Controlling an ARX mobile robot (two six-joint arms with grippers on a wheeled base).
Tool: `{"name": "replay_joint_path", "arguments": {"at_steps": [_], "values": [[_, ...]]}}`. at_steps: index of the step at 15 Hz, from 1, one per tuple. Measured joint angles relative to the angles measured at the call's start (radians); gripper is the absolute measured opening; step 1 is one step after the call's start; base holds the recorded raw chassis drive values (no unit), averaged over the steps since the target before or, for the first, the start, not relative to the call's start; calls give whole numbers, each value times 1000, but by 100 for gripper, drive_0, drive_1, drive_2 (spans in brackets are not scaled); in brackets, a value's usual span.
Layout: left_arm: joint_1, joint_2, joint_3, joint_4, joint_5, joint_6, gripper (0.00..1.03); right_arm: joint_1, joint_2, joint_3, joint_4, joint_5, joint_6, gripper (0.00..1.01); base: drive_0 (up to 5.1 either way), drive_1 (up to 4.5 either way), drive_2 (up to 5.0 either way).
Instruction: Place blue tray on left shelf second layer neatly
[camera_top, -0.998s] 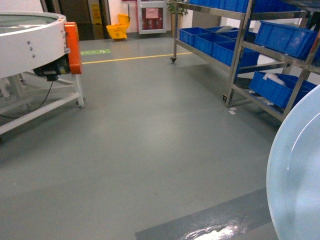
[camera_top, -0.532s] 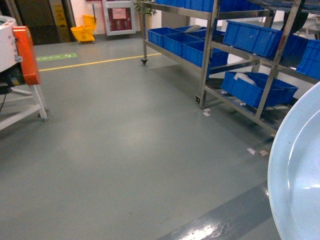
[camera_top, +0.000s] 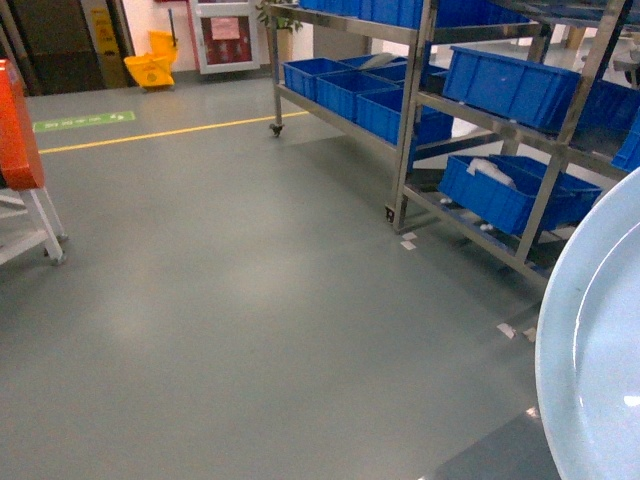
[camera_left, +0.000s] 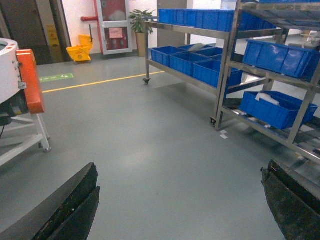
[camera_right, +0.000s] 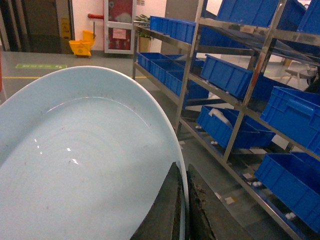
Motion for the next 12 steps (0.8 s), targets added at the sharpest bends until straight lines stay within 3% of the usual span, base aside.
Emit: {"name": "replay_joint_path", "arguments": {"at_steps": [12], "values": [[0, 0, 0, 2, 0, 0, 98, 0, -1, 0, 2, 0, 0, 2, -3, 389, -396]]}}
